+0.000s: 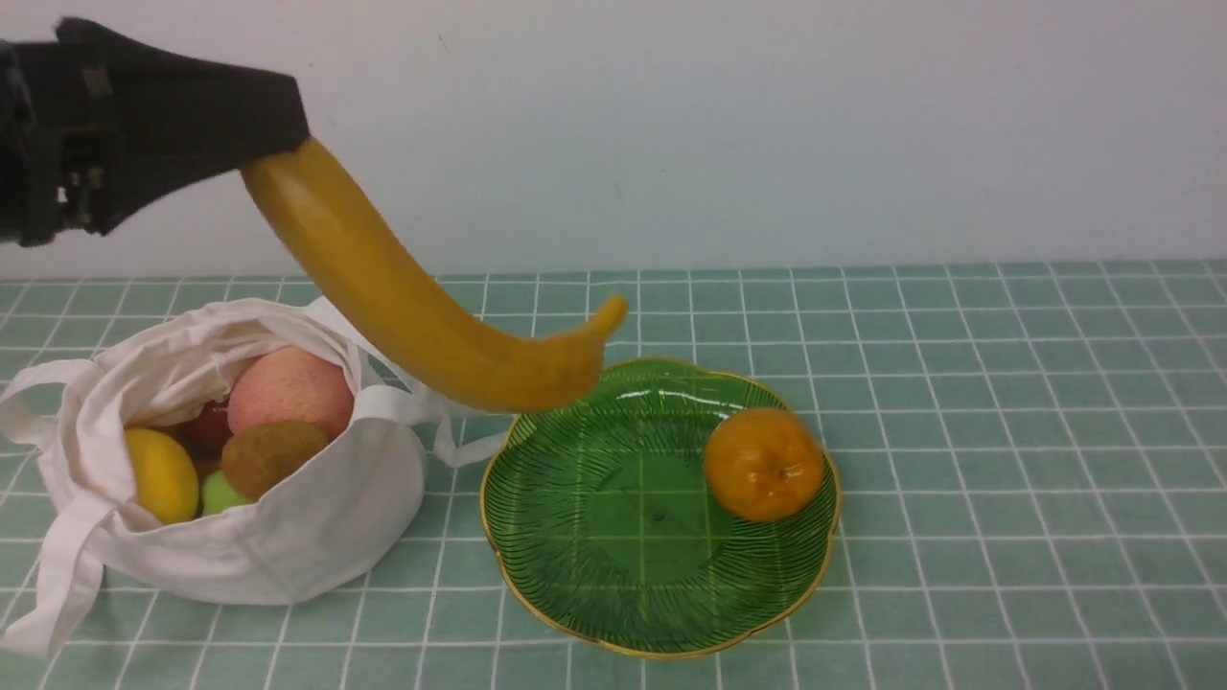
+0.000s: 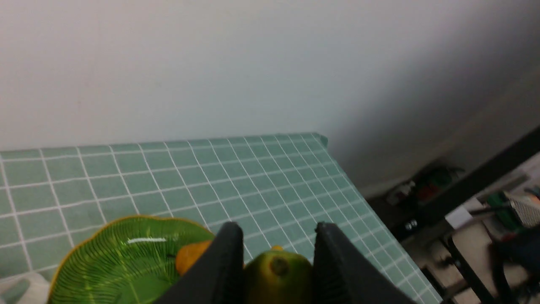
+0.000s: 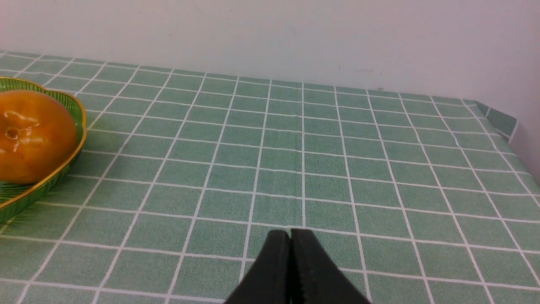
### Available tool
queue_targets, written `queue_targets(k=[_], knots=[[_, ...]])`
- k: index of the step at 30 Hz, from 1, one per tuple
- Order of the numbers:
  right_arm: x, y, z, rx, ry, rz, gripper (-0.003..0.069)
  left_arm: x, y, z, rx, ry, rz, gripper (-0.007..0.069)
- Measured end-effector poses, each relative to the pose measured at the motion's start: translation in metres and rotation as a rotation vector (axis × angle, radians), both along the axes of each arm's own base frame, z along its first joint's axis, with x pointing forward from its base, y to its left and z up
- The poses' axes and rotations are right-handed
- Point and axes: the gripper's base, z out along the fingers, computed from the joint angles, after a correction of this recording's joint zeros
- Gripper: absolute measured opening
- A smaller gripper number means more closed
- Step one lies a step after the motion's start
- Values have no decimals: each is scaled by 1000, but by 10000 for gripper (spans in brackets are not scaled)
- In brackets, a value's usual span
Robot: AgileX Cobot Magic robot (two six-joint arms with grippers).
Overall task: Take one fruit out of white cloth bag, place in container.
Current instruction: 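Place the banana on the plate with the left gripper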
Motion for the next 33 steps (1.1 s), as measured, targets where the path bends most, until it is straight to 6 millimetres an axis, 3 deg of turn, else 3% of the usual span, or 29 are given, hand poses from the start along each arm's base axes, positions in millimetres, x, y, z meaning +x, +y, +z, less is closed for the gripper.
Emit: queue_targets(k=[6, 10, 11, 19, 26, 30, 33], knots=[[0, 0, 0, 0, 0, 0, -15, 22, -45, -33, 38, 118, -230, 193], [0, 0, 0, 0, 0, 0, -15, 36, -65, -52, 62, 149, -270, 193], [0, 0, 0, 0, 0, 0, -15, 52, -72, -69, 77, 182, -242, 192], [0, 0, 0, 0, 0, 0, -15, 98, -84, -131, -14, 387, -163, 192], [0, 0, 0, 0, 0, 0, -15, 118, -89, -173, -47, 472, -156, 193], [0, 0, 0, 0, 0, 0, -15, 124, -89, -193, -37, 515, -140, 259], [0, 0, 0, 0, 0, 0, -15, 127, -88, -196, -13, 502, -114, 400]])
